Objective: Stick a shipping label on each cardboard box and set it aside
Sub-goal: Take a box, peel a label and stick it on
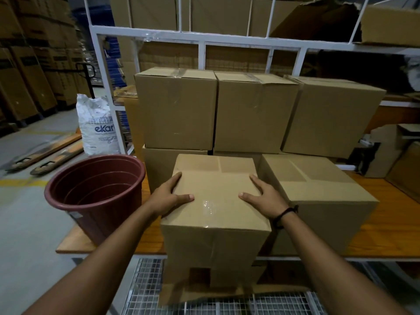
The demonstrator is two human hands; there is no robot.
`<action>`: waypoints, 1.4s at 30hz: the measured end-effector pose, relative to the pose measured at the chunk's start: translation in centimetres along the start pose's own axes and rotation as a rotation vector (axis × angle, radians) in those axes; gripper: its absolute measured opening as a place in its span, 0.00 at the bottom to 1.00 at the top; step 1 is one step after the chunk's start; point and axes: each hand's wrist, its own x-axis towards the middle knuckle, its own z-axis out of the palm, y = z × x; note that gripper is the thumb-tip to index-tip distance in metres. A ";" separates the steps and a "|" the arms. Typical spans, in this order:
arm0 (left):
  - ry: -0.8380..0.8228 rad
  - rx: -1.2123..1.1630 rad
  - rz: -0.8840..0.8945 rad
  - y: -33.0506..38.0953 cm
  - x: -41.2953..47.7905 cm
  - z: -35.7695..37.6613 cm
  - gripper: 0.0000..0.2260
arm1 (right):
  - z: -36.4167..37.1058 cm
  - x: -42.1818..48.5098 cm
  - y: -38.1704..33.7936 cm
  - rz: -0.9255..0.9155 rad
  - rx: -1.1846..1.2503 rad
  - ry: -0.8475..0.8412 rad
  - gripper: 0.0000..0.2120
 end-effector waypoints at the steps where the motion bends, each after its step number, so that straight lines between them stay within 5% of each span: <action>1: 0.019 -0.037 0.026 -0.2 -0.5 0.1 0.45 | -0.1 -0.6 0.1 -0.027 0.001 0.026 0.41; 14: 0.205 -0.026 0.260 0.9 -2.2 1.4 0.50 | 0.7 -5.9 3.8 -0.168 0.037 0.091 0.44; 21: 0.230 0.096 0.137 6.3 1.5 -2.4 0.53 | -2.9 -4.0 1.3 -0.111 -0.039 0.081 0.59; 24: 0.236 0.062 0.162 6.5 0.1 -2.0 0.44 | -5.2 -1.4 -1.2 -0.074 0.067 0.074 0.54; 28: 0.312 0.011 0.224 6.0 -2.1 -1.0 0.31 | -5.5 -1.2 -3.0 -0.120 0.097 0.046 0.33; 42: 0.363 -0.027 0.290 -1.8 -4.0 1.8 0.35 | 0.8 -3.2 3.0 -0.248 0.007 0.191 0.37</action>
